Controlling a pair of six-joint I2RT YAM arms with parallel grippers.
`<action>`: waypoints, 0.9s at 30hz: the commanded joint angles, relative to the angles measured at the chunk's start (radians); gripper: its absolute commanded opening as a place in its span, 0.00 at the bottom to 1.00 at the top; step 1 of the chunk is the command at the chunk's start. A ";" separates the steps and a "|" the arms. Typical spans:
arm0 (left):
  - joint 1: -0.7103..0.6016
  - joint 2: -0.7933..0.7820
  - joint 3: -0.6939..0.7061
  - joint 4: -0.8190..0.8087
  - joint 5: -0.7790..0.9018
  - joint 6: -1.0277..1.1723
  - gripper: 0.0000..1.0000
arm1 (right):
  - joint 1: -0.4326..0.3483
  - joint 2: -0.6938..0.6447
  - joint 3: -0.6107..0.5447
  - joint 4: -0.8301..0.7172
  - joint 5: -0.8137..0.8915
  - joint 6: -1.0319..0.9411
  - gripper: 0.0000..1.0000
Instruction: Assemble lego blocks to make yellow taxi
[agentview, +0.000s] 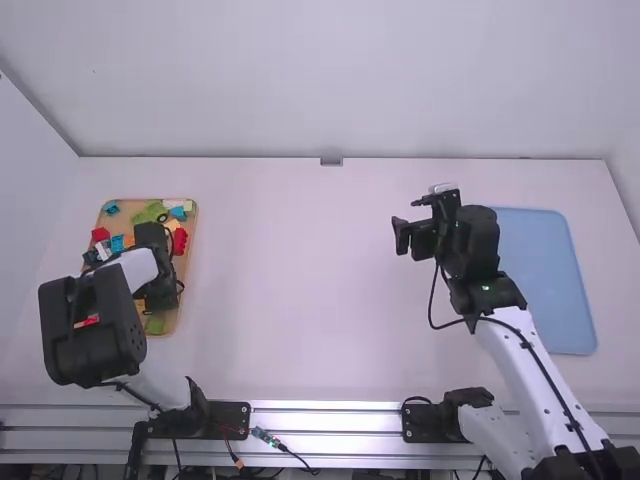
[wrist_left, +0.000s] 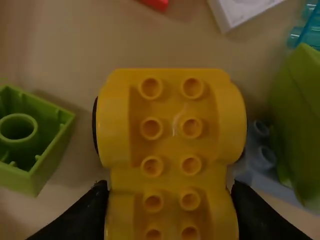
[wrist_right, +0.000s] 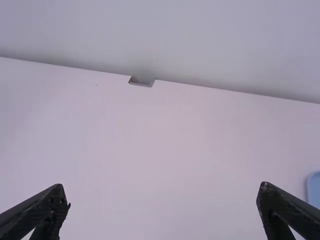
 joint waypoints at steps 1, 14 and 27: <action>-0.006 0.012 -0.024 -0.005 0.023 -0.013 0.43 | 0.003 0.005 0.040 0.000 -0.003 0.003 0.99; -0.006 -0.072 0.142 -0.229 0.010 0.016 0.31 | 0.003 0.005 0.040 -0.001 -0.003 0.003 0.99; -0.091 -0.143 0.277 -0.314 0.101 0.414 0.01 | 0.003 0.005 0.040 -0.003 -0.006 0.007 0.99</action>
